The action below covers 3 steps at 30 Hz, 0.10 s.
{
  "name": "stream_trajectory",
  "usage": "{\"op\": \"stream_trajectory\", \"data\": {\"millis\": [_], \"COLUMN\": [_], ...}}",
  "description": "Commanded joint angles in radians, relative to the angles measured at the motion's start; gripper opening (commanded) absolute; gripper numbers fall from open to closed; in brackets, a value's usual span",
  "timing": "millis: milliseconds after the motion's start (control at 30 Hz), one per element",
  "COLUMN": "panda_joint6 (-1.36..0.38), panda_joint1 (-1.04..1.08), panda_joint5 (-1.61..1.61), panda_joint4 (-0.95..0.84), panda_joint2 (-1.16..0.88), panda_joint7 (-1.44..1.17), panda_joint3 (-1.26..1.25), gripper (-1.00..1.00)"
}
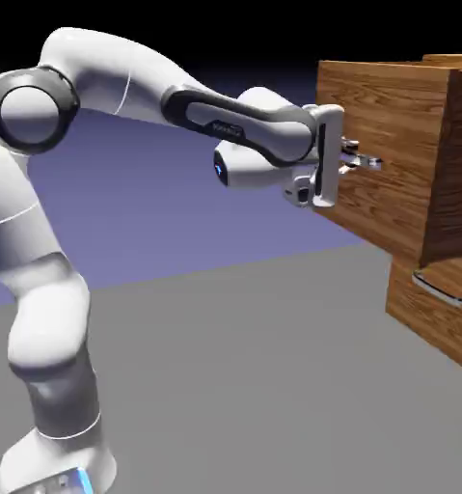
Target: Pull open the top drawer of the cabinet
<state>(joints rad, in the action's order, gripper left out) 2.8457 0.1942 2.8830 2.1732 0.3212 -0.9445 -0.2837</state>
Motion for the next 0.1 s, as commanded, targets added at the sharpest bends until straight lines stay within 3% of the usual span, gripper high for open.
{"op": "stream_trajectory", "data": {"millis": [0, 67], "panda_joint6": [0.000, 0.011], "panda_joint1": [0.000, -0.010], "panda_joint5": [0.000, 0.005], "panda_joint4": [0.000, 0.062], "panda_joint2": [0.000, 0.072], "panda_joint7": [0.000, 0.020], "panda_joint3": [0.000, 0.007], "gripper": [1.00, 1.00]}}
